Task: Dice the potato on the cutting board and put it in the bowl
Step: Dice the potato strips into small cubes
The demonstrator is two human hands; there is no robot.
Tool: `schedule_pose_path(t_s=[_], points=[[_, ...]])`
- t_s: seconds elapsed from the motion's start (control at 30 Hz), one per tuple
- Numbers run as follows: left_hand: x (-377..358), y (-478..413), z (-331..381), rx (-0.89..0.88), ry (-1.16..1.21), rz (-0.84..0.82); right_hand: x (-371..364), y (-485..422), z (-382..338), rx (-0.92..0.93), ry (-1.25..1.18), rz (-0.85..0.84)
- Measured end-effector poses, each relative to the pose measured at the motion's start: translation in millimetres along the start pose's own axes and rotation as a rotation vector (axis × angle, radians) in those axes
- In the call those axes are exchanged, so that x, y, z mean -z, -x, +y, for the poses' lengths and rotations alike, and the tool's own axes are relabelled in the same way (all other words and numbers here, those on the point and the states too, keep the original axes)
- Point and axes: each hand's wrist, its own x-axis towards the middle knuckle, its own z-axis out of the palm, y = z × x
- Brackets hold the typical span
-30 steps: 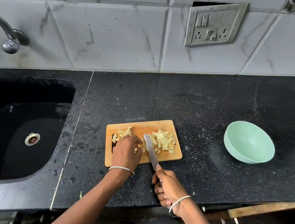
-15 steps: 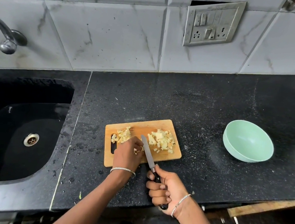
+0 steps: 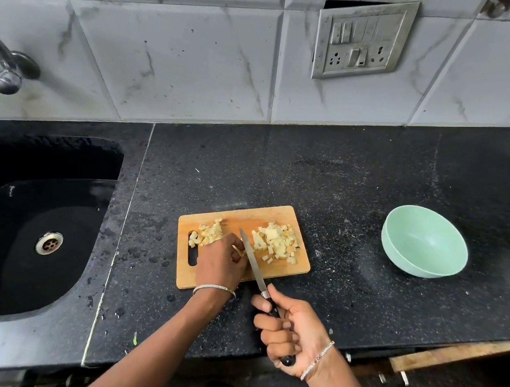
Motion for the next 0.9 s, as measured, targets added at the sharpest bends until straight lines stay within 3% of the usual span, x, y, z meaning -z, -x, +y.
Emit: schedule_pose_path(t_s=[0.13,0.27,0.37,0.53,0.9], points=[[0.6,-1.4,-3.9,-0.027,-0.029,-0.025,-7.9,4.4,-3.7,0.054,0.097,0.047],[2.3,1.8,-8.0,-0.029,-0.049,-0.037,-17.8,3.5,-3.8,0.204,0.4,0.462],[2.9,2.9,-8.9,-0.041,-0.038,-0.045,-19.8,2.2,0.7,0.295,0.817,0.793],[3.2,-0.4,-7.5,-0.107,-0.062,-0.033,-18.4,2.6,6.1,0.306,1.688,1.106],[4.5,-5.6,1.0,-0.049,0.0,-0.097,-31.5,-3.2,27.0,0.328,1.848,1.192]])
